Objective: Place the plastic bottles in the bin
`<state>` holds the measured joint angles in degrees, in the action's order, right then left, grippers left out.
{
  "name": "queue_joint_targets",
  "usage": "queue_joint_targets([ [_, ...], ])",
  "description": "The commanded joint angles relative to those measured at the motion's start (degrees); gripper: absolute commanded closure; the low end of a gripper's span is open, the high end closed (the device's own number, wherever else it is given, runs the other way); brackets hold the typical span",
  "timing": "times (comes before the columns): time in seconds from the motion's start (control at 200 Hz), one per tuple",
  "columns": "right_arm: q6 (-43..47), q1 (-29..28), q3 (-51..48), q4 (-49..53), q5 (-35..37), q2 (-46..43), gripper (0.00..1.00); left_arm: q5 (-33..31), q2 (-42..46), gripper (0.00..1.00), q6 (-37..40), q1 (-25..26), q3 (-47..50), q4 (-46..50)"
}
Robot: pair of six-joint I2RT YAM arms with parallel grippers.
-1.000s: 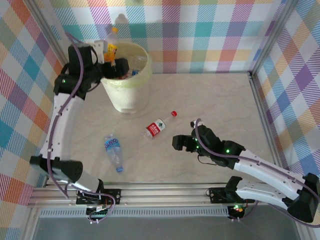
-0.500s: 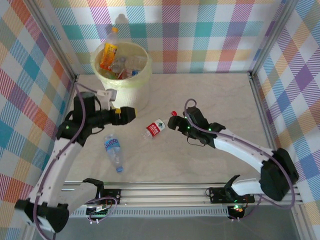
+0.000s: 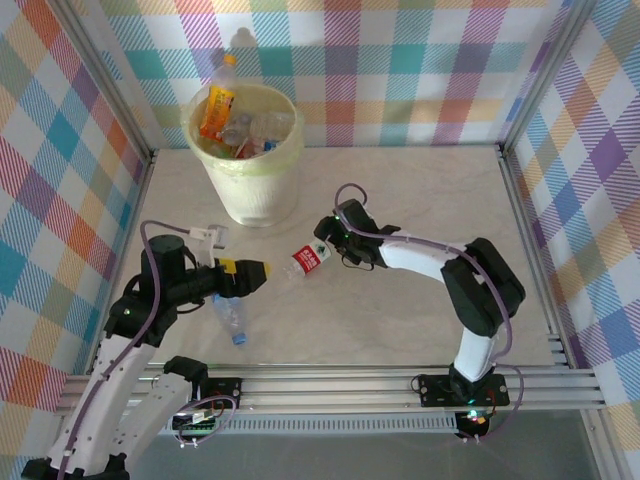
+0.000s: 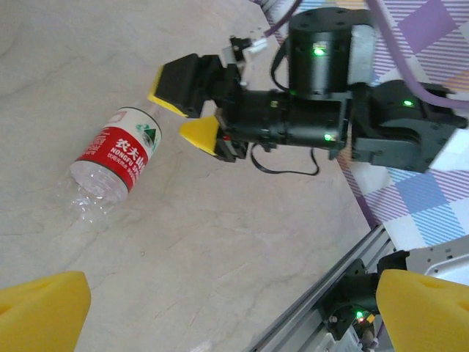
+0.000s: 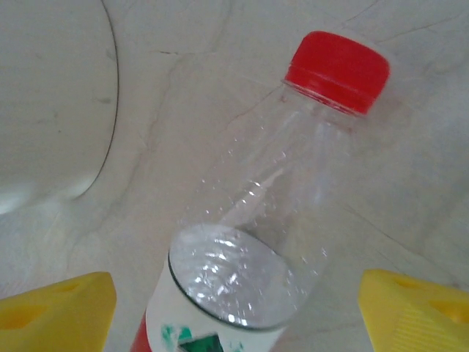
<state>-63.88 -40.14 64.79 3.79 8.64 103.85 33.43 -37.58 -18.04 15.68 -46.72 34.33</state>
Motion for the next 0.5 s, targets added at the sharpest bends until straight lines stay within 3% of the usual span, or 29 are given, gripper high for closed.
queue_joint_targets([
  [0.0,-3.4,0.1,2.8,-1.8,1.9,2.8,0.15,0.6,1.1,0.0,-1.0,0.4,1.3,0.5],
  [0.495,-4.1,1.2,5.6,-4.6,1.6,10.5,0.24,1.1,1.2,0.0,-4.3,0.9,4.2,-2.9],
])
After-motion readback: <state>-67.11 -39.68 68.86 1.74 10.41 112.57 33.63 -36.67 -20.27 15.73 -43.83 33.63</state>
